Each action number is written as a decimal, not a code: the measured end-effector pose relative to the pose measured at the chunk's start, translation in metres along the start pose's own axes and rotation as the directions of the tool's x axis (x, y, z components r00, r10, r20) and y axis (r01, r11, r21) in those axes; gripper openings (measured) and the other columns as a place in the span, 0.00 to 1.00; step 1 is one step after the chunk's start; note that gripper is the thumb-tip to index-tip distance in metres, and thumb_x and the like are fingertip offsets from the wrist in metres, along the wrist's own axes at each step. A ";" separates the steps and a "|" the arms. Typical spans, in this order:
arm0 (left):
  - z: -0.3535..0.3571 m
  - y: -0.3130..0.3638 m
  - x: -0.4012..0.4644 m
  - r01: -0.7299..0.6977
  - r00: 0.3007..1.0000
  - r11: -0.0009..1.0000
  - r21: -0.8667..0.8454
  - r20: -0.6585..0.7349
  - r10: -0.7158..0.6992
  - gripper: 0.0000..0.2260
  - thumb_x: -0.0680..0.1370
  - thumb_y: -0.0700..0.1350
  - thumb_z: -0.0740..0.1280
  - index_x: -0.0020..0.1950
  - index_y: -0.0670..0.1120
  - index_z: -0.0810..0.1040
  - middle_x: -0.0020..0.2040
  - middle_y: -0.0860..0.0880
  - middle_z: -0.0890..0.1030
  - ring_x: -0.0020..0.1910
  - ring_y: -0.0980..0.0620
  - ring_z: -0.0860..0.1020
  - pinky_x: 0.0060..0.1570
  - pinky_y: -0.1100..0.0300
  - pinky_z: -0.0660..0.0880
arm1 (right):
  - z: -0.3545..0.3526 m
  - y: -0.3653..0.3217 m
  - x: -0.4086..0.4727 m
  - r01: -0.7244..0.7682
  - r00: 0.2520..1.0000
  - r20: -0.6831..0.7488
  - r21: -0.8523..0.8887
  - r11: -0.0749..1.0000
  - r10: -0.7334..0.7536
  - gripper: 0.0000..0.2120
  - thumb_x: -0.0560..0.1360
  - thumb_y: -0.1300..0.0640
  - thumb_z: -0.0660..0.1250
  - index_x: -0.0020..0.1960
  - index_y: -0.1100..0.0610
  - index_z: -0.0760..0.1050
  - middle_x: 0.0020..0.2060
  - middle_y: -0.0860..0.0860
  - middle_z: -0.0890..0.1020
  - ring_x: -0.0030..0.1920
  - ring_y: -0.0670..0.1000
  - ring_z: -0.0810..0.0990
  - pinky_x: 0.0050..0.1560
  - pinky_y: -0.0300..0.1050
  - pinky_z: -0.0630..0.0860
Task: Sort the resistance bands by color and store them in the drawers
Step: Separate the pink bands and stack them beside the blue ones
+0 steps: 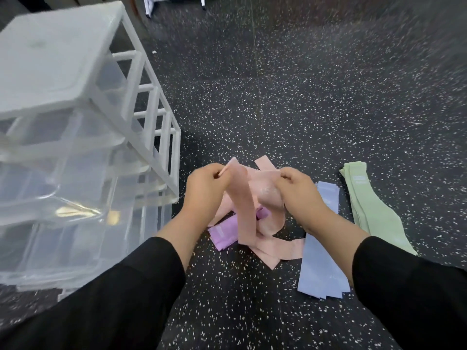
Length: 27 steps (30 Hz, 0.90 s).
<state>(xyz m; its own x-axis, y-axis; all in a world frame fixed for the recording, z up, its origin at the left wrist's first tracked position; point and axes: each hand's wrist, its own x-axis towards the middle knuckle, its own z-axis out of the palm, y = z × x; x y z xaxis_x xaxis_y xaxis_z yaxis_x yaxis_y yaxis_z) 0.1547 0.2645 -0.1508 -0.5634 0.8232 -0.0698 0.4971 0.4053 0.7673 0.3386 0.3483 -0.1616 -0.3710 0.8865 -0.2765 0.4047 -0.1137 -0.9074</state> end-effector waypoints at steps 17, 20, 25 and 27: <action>-0.065 0.076 -0.054 0.094 0.978 0.850 -0.518 0.206 0.018 0.15 0.76 0.45 0.64 0.45 0.30 0.76 0.40 0.34 0.80 0.38 0.46 0.75 0.43 0.46 0.74 | -0.002 -0.094 -0.080 0.297 0.954 -0.019 0.170 0.939 -0.299 0.08 0.79 0.61 0.67 0.47 0.53 0.84 0.39 0.46 0.84 0.39 0.43 0.77 0.41 0.39 0.74; -0.066 0.080 -0.061 0.164 0.974 0.793 -0.587 0.224 -0.035 0.18 0.83 0.51 0.63 0.43 0.40 0.83 0.38 0.41 0.82 0.40 0.46 0.79 0.48 0.47 0.78 | 0.000 -0.092 -0.080 0.304 0.952 -0.055 0.103 0.947 -0.300 0.06 0.79 0.61 0.68 0.48 0.53 0.83 0.40 0.45 0.84 0.38 0.40 0.77 0.40 0.33 0.72; -0.063 0.080 -0.067 0.106 0.963 0.798 -0.594 0.260 0.066 0.16 0.79 0.54 0.70 0.51 0.42 0.86 0.52 0.32 0.83 0.47 0.44 0.81 0.59 0.39 0.78 | 0.001 -0.090 -0.076 0.306 0.949 -0.095 0.075 0.949 -0.299 0.02 0.78 0.58 0.72 0.48 0.52 0.81 0.42 0.45 0.85 0.41 0.39 0.80 0.43 0.32 0.74; -0.060 0.079 -0.064 0.077 0.970 0.818 -0.570 0.232 0.070 0.14 0.79 0.53 0.70 0.50 0.43 0.86 0.51 0.30 0.82 0.45 0.44 0.79 0.58 0.33 0.76 | 0.002 -0.089 -0.074 0.318 0.945 -0.091 0.033 0.947 -0.314 0.03 0.77 0.56 0.72 0.48 0.50 0.80 0.43 0.46 0.85 0.43 0.42 0.81 0.43 0.35 0.74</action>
<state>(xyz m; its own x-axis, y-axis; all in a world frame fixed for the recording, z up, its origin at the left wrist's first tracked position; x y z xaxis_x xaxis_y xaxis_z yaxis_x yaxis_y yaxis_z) 0.1903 0.2196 -0.0474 -0.3591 0.9191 -0.1622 -0.0130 0.1688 0.9856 0.3287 0.2917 -0.0603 -0.4016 0.9143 0.0528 0.2375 0.1597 -0.9582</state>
